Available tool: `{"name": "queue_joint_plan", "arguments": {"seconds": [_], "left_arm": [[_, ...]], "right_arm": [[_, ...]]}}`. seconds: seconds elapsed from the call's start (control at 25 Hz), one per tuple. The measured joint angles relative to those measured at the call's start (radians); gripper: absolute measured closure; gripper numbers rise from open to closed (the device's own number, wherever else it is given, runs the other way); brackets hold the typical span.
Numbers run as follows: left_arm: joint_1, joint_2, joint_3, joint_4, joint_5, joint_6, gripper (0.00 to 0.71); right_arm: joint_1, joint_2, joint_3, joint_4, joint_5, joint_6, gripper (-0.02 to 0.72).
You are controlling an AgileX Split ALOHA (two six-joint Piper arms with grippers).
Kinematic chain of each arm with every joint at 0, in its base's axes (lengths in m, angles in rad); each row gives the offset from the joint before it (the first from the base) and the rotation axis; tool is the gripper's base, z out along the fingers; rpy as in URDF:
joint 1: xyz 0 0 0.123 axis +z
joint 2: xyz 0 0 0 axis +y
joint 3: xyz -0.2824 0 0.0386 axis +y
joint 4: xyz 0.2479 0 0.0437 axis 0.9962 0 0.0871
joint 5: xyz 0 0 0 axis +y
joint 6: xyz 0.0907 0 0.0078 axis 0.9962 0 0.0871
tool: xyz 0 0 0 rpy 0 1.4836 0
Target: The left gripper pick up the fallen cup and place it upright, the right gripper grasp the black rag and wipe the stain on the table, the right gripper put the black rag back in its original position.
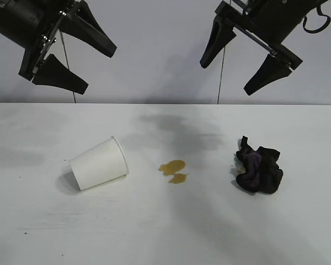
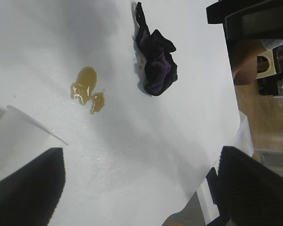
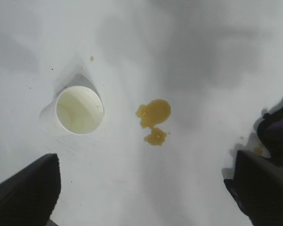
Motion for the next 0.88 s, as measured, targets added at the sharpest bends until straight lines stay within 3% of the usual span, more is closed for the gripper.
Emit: {"name": "queue_joint_plan", "arguments": {"seconds": [0.88], "left_arm": [[0.0,0.0,0.0,0.0,-0.018,0.001,0.078]], "right_arm": [[0.0,0.0,0.0,0.0,0.001,0.0,0.009]]}}
